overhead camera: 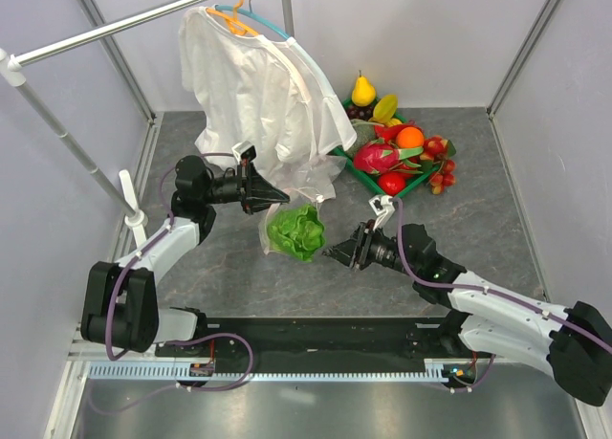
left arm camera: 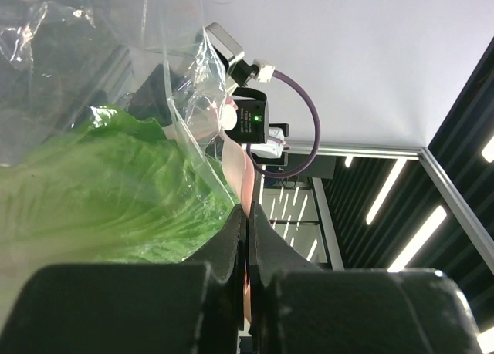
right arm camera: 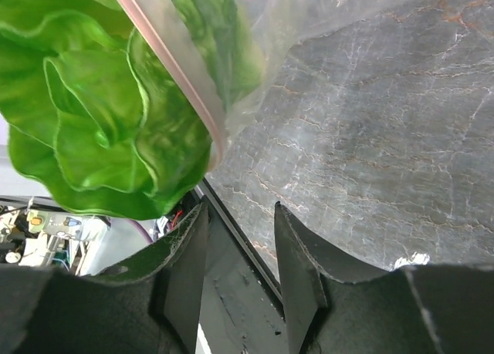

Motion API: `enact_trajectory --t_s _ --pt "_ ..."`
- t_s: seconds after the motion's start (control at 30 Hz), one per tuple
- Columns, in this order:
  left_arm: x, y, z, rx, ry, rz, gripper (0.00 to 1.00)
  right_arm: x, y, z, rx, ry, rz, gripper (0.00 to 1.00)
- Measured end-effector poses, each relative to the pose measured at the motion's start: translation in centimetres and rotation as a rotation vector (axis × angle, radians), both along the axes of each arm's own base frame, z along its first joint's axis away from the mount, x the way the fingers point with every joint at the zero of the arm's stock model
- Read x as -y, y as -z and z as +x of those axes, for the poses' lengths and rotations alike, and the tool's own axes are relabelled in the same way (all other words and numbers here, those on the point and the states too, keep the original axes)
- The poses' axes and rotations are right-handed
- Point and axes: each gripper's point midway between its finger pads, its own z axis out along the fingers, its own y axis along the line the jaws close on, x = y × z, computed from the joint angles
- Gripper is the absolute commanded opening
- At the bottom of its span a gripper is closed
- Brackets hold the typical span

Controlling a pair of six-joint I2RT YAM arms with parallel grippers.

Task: Place the food in the zip-top bag and seal the zipper
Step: Place the fake vegetable in the zipper food storage bag.

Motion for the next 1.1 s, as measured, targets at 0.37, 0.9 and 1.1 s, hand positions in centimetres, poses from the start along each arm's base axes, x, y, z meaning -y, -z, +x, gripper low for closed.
enact_trajectory --t_s 0.37,0.9,1.1 --pt "-0.1 0.4 0.4 -0.015 -0.006 0.003 0.02 -0.2 -1.9 0.7 0.055 0.027 0.091 0.47" --pt "-0.1 0.3 0.5 -0.017 -0.005 0.003 0.02 -0.6 -1.1 0.6 -0.001 0.028 0.089 0.47" --pt "-0.1 0.3 0.5 -0.020 -0.005 0.004 0.02 -0.2 -1.7 -0.2 0.018 0.004 0.087 0.53"
